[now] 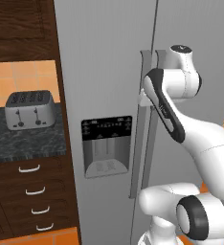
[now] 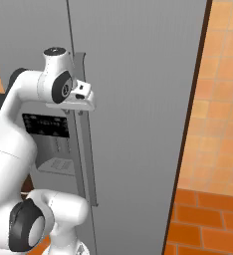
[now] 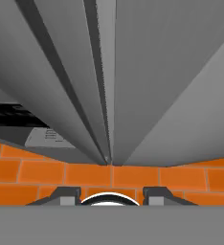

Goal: Take the strawberry from the fridge and place it on top of the pancake, located on the dining counter.

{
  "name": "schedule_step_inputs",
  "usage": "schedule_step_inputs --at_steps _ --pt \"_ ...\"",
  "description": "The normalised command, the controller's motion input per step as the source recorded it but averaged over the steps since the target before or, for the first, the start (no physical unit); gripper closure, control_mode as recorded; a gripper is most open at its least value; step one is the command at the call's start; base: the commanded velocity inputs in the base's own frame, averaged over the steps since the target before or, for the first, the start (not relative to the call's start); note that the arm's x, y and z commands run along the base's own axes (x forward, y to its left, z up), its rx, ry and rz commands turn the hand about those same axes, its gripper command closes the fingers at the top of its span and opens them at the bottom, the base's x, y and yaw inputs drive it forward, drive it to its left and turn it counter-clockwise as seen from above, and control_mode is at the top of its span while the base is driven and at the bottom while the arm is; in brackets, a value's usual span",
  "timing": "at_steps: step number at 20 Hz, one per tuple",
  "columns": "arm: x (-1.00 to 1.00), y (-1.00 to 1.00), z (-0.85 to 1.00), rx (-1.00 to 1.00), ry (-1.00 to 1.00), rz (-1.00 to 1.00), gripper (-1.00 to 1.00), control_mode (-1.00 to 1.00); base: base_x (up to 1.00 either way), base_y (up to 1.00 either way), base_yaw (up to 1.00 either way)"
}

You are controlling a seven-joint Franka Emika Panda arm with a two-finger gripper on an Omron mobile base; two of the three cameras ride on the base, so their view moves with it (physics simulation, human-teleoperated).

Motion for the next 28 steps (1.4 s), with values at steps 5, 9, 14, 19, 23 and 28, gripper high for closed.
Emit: schedule_step_inputs --at_steps 5,9,14,19,23,28 --pt "-0.5 0.0 0.0 0.0 -0.09 0.0 -1.0 -1.0 0.0 0.0 0.0" --pt "-0.62 -0.16 -0.12 0.0 -0.12 0.0 -1.0 -1.0 0.0 0.0 0.0" --pt "-0.06 -0.13 -0.17 0.01 -0.05 0.0 -1.0 -1.0 0.0 0.0 0.0" --pt "-0.43 0.04 -0.19 0.02 -0.03 0.0 -1.0 -1.0 0.0 0.0 0.0" --pt "-0.44 0.15 -0.18 0.0 0.0 -0.11 -1.0 -1.0 0.0 0.0 0.0" --pt "-0.43 0.11 -0.21 0.0 0.0 -0.18 -1.0 -1.0 0.0 0.0 0.0"
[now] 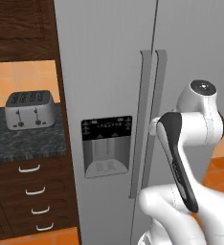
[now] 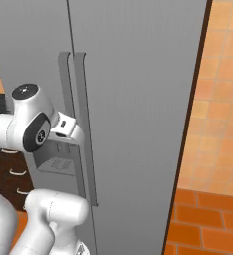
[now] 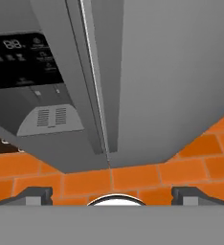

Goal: Take the strawberry from the fridge and place it on top of the pancake, located on the dining counter.

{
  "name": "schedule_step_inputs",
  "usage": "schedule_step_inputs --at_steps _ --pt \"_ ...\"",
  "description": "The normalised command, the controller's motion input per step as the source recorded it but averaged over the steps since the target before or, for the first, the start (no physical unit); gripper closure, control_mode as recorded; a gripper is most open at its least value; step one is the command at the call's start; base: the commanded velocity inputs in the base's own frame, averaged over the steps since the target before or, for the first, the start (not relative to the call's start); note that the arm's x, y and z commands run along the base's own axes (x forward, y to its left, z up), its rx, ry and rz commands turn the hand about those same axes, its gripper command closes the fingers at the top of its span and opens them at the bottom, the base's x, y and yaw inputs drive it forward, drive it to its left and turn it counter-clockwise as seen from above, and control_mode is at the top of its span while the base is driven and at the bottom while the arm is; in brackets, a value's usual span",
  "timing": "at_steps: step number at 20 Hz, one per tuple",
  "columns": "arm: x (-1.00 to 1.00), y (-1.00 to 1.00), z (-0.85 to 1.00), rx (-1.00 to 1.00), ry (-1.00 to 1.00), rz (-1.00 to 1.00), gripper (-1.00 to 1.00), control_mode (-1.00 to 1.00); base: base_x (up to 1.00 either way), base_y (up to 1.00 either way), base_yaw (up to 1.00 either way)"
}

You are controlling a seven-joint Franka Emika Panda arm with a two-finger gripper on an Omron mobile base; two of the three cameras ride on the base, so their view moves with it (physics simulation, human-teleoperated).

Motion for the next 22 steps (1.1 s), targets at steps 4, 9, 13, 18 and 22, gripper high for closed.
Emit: schedule_step_inputs --at_steps 4,9,13,18,22 --pt "-0.31 -0.05 0.0 0.0 0.0 -0.07 -1.0 1.0 -0.39 -0.09 -0.04" --pt "0.0 0.0 0.0 0.0 0.0 0.0 -1.0 1.0 -0.81 0.02 -0.05" --pt "0.0 0.0 0.0 0.0 0.0 0.0 -1.0 1.0 -0.16 0.29 -0.04" --pt "0.0 0.0 0.0 0.0 0.0 0.0 -1.0 1.0 -0.22 0.1 -0.02" --pt "0.0 0.0 0.0 0.0 0.0 0.0 -1.0 1.0 -0.39 0.32 0.0"
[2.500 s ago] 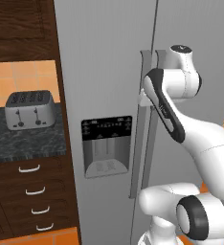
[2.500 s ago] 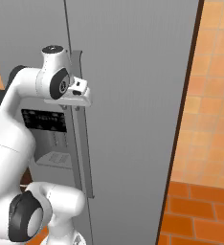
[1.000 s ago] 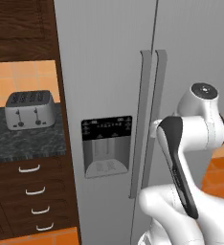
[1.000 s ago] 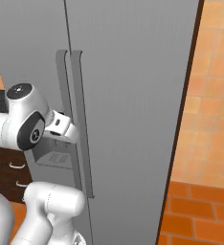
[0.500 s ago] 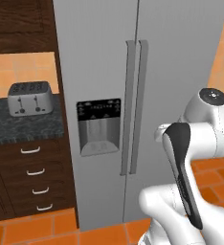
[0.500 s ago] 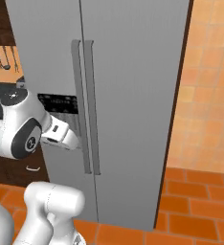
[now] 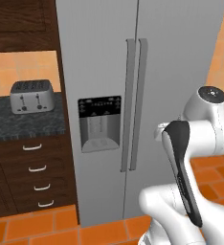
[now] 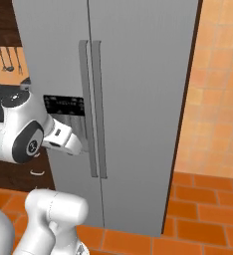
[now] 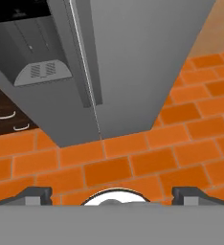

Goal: Take the strawberry from the fridge and place it on top of the pancake, located on the dining counter.

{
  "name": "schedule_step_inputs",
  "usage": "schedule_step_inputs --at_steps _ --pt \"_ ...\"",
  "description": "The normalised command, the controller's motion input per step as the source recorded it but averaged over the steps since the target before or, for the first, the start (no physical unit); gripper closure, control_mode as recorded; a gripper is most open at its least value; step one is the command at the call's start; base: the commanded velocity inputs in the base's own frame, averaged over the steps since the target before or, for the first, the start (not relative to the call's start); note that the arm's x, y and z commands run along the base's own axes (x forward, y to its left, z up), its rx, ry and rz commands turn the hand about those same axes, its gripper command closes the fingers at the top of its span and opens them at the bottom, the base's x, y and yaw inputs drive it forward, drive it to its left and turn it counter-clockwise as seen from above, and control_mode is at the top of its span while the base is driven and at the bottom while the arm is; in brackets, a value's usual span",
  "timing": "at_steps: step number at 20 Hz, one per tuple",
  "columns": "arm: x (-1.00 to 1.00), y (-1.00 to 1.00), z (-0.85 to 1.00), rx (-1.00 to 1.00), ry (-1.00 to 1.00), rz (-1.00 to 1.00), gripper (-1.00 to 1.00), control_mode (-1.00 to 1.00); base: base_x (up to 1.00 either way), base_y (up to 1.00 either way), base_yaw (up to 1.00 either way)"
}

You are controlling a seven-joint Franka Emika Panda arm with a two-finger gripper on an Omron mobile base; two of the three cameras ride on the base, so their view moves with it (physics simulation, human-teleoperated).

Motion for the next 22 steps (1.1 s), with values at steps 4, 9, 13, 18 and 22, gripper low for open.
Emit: schedule_step_inputs --at_steps 4,9,13,18,22 --pt "0.17 0.0 0.0 0.0 0.0 0.0 -1.0 -1.0 0.04 0.03 0.0" --pt "0.96 0.0 0.0 0.1 -0.02 0.07 -1.0 -1.0 0.0 0.0 0.0" --pt "0.95 -0.04 0.0 0.01 -0.03 0.11 -1.0 -1.0 0.0 0.0 0.0" --pt "0.79 -0.05 0.03 -0.03 0.0 0.03 -1.0 -1.0 0.0 0.0 0.0" --pt "0.52 -0.1 0.02 -0.07 -0.01 0.18 -1.0 -1.0 0.0 0.0 0.0"
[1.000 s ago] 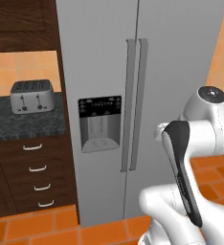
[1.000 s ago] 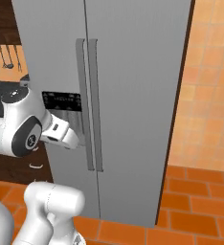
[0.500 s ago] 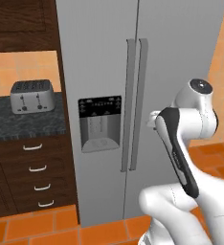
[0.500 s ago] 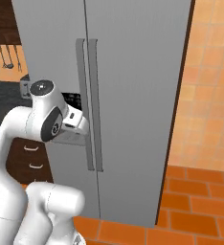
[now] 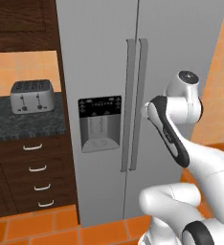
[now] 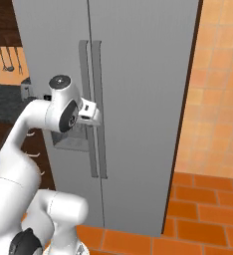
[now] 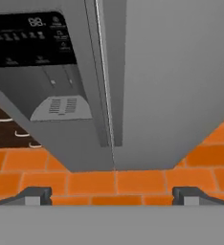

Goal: Take the strawberry from the fridge and place it on top of the pancake, located on the dining counter.

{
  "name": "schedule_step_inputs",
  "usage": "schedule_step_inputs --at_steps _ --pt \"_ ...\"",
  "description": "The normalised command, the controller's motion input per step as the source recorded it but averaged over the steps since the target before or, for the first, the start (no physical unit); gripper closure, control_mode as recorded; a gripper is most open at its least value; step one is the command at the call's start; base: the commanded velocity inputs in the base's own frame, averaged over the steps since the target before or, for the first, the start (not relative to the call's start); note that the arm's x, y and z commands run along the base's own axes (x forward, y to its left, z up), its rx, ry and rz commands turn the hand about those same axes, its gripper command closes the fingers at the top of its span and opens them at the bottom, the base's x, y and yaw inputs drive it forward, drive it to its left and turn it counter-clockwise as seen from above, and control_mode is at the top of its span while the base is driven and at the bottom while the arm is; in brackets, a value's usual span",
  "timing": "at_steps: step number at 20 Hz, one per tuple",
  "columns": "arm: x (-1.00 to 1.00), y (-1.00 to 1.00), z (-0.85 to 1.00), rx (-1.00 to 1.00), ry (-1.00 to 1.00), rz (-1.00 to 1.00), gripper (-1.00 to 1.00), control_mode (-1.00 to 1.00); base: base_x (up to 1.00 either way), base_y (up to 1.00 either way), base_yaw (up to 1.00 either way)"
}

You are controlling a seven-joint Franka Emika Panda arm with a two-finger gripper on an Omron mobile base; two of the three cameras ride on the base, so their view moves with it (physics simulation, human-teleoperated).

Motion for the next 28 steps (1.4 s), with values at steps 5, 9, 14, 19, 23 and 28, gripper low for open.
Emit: schedule_step_inputs --at_steps 5,9,14,19,23,28 --pt "0.57 -0.01 0.0 0.0 -0.12 0.36 -1.0 -1.0 0.0 0.0 0.0" --pt "0.59 0.05 0.0 -0.06 -0.01 0.04 -1.0 -1.0 0.0 0.0 0.0" --pt "0.56 0.15 0.0 -0.06 0.0 -0.23 -1.0 -1.0 0.0 0.0 0.0" --pt "0.56 0.07 0.0 -0.01 0.0 -0.19 -1.0 -1.0 0.0 0.0 0.0" --pt "0.42 -0.04 0.0 0.0 0.0 -0.03 -1.0 -1.0 0.0 0.0 0.0" --pt "0.37 -0.18 -0.03 0.0 0.0 0.0 -1.0 -1.0 0.0 0.0 0.0"
